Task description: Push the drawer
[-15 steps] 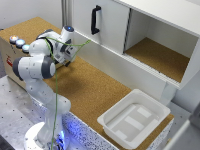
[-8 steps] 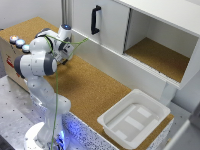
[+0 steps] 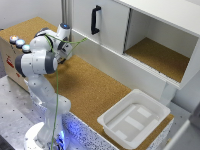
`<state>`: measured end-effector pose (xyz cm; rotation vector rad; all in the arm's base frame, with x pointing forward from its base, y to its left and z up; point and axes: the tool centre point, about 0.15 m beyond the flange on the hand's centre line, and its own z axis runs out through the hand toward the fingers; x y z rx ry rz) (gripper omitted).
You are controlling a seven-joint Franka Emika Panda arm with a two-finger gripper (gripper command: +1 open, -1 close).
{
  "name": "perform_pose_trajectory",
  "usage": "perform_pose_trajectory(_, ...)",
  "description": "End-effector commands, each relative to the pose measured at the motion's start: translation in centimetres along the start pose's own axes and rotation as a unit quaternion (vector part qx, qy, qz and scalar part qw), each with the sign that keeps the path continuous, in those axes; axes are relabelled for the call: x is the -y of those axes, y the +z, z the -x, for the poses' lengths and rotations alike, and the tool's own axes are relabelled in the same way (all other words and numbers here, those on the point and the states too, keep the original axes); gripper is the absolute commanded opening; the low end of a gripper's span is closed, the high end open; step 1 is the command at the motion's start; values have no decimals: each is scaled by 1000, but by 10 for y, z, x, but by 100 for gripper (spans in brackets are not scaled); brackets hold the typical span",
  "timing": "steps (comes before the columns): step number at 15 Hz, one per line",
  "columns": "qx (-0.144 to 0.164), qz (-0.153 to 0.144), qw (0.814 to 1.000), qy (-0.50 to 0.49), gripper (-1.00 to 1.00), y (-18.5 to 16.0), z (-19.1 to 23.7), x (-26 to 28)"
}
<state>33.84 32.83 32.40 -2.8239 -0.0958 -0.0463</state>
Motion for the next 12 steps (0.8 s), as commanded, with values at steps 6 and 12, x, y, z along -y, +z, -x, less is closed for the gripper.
perform_pose_trajectory(6, -51, 16, 997, 50, 100, -64, 18, -33)
perform_pose_trajectory(12, -41, 66, 996, 36, 100, -101, 12, -51)
